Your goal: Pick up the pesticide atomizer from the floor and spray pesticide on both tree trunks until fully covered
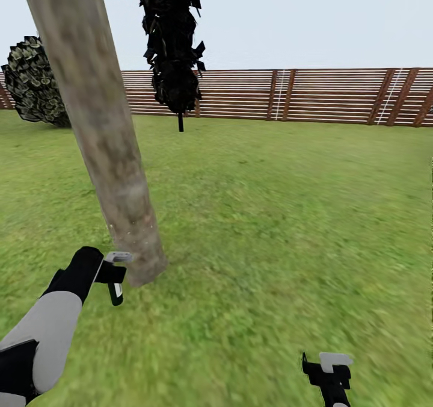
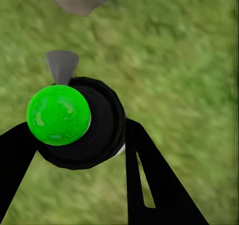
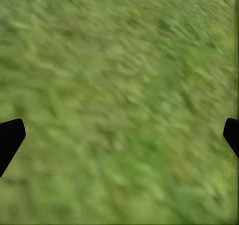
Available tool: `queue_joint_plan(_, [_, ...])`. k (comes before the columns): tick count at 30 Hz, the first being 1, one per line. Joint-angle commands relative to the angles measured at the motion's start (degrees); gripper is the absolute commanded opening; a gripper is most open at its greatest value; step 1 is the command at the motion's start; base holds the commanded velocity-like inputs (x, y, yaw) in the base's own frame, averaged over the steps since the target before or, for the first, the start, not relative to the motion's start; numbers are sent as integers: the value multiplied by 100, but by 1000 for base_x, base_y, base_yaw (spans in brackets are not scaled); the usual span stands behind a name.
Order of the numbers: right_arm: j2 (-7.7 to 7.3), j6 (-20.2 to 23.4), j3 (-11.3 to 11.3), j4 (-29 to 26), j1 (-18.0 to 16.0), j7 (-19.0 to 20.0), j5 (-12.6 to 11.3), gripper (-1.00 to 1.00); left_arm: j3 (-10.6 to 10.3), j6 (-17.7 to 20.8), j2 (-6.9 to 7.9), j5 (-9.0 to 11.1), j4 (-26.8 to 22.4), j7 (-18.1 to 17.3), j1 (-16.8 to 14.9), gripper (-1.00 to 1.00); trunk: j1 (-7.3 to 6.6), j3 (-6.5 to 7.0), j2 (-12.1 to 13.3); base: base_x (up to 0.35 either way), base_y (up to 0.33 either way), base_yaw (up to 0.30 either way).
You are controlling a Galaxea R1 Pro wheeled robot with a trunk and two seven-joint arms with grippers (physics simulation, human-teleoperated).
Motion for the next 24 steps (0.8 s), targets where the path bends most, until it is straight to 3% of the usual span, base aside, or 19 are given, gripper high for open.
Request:
queue_joint_plan(1, [3, -15, -41, 7, -4, -14, 60, 100, 26, 15, -9, -60, -6, -57, -5, -100, -1, -5, -2, 1, -275, 0])
queue_joint_plan(6, [3, -15, -41, 7, -4, -14, 60, 100, 27, 15, -5, -60, -5, -56, -5, -100, -1, -5, -2, 0, -275, 71])
queue_joint_plan(16, [3, -15, -41, 7, -4, -14, 60, 100, 30, 13, 15, -60, -6, 65, 9, -100, -1, -5, -2, 39, -275, 269])
queue_joint_plan(17, [3, -15, -41, 7, -4, -14, 60, 100, 54, 8, 31, -56, -7, 140, 76, -100, -1, -5, -2, 121, -275, 262])
queue_joint_plan(20, [2, -15, -41, 7, -4, -14, 60, 100, 419, -95, 44, -52, -27, 221, 251, -100, -1, -5, -2, 142, -269, 85])
queue_joint_plan(22, [0, -15, -41, 7, -4, -14, 60, 100, 512, -201, -52, -47, -13, 265, 283, -100, -1, -5, -2, 187, -238, 17])
queue_joint_plan(24, [-3, -15, -41, 7, -4, -14, 60, 100, 539, -235, -306, -50, -13, 317, 291, -100, -1, -5, -2, 222, -206, 5])
